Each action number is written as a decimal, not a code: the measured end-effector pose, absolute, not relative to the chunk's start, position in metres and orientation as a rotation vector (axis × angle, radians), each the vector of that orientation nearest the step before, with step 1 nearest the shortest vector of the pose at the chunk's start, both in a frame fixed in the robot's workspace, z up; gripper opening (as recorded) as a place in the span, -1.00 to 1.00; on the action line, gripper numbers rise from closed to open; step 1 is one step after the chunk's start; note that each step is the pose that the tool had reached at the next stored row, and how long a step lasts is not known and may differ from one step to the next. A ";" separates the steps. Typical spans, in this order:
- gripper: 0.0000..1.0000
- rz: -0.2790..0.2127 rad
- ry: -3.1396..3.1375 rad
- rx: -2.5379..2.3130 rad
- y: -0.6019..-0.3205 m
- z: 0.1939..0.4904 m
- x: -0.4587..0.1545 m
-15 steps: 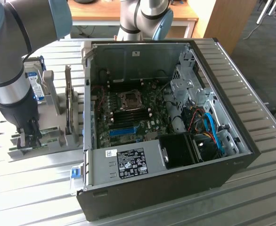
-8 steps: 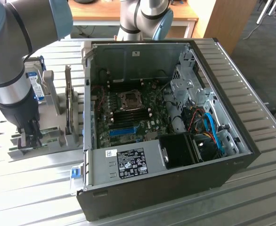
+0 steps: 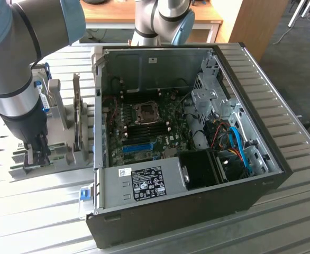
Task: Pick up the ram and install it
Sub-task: 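Pick up the ram and move it above insertion slot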
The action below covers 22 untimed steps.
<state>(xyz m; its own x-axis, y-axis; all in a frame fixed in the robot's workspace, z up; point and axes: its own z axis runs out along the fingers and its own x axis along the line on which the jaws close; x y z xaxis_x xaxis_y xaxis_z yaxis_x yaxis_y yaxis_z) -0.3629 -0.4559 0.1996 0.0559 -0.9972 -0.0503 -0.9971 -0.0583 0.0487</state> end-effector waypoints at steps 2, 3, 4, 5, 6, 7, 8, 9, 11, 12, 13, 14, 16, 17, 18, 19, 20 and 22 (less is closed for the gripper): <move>-0.38 -0.110 -2.155 2.282 -0.456 0.200 -0.363; -0.38 -0.110 -2.155 2.282 -0.456 0.200 -0.363; -0.38 -0.110 -2.155 2.282 -0.456 0.200 -0.363; -0.38 -0.110 -2.155 2.282 -0.456 0.200 -0.363; -0.38 -0.110 -2.155 2.282 -0.456 0.200 -0.363; -0.38 -0.110 -2.155 2.282 -0.456 0.200 -0.363; -0.38 -0.110 -2.155 2.282 -0.457 0.200 -0.363; -0.38 -0.110 -2.155 2.282 -0.457 0.200 -0.363; -0.38 -0.110 -2.155 2.282 -0.458 0.200 -0.363; -0.38 -0.110 -2.155 2.282 -0.458 0.200 -0.363; -0.38 -0.110 -2.155 2.282 -0.459 0.200 -0.363; -0.38 -0.110 -2.155 2.282 -0.459 0.200 -0.363; -0.38 -0.110 -2.155 2.282 -0.460 0.200 -0.363; -0.38 -0.110 -2.155 2.282 -0.460 0.200 -0.363; -0.38 -0.110 -2.155 2.282 -0.460 0.200 -0.363; -0.38 -0.110 -2.155 2.282 -0.460 0.200 -0.363; -0.38 -0.110 -2.155 2.282 -0.460 0.200 -0.363; -0.38 -0.110 -2.155 2.282 -0.460 0.200 -0.363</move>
<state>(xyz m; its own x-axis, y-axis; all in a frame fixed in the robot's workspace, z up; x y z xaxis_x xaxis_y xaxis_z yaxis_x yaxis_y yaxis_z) -0.3628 -0.4599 0.1997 0.0559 -0.9972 -0.0502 -0.9971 -0.0583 0.0488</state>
